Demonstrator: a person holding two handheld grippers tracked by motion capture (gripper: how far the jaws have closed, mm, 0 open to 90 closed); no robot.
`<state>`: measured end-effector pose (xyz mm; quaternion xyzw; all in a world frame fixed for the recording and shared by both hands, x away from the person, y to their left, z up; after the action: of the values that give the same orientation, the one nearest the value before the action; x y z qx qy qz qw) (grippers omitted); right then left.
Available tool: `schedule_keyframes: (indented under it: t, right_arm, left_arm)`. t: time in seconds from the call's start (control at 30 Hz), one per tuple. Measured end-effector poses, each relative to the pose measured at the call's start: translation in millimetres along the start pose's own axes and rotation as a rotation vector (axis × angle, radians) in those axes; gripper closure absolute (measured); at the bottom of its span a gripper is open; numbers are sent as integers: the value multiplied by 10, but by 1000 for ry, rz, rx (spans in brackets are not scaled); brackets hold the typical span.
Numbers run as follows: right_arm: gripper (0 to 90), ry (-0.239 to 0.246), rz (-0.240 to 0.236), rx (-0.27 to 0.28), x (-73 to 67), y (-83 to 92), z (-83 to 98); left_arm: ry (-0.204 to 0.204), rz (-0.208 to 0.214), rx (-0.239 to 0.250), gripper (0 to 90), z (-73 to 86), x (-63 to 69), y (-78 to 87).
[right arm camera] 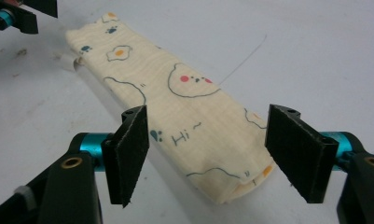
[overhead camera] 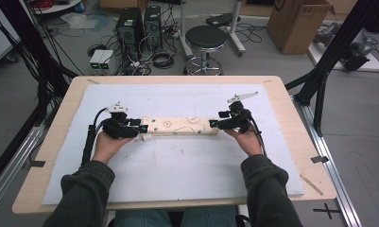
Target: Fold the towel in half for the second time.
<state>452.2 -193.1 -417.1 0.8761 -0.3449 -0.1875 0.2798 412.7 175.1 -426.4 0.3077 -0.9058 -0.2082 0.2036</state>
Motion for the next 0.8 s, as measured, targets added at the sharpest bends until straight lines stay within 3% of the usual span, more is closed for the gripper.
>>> schedule_keyframes:
  t: [0.13,0.27,0.8]
  right_arm:
    - [222,10,4,25,-54,35,-31]
    - [191,-6,1,15,-85,42,-27]
    - [158,9,10,4,-167,71,-29]
  left_arm:
    - [-6,2,7,468,-11,36,33]
    - [-8,8,12,451,-13,62,46]
    - [-23,22,8,396,-20,133,70]
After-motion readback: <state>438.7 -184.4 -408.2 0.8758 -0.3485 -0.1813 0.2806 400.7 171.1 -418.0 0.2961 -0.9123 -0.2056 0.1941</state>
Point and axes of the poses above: each handheld gripper's, and its own axes: y roughly backward along the jaws, z roughly out of its underside, x roughly to its right, the point moved 4 cm from there along -y, roughly forward along the jaws, and after that the axes turned 6 degrees about z, right-handed, at the moved point
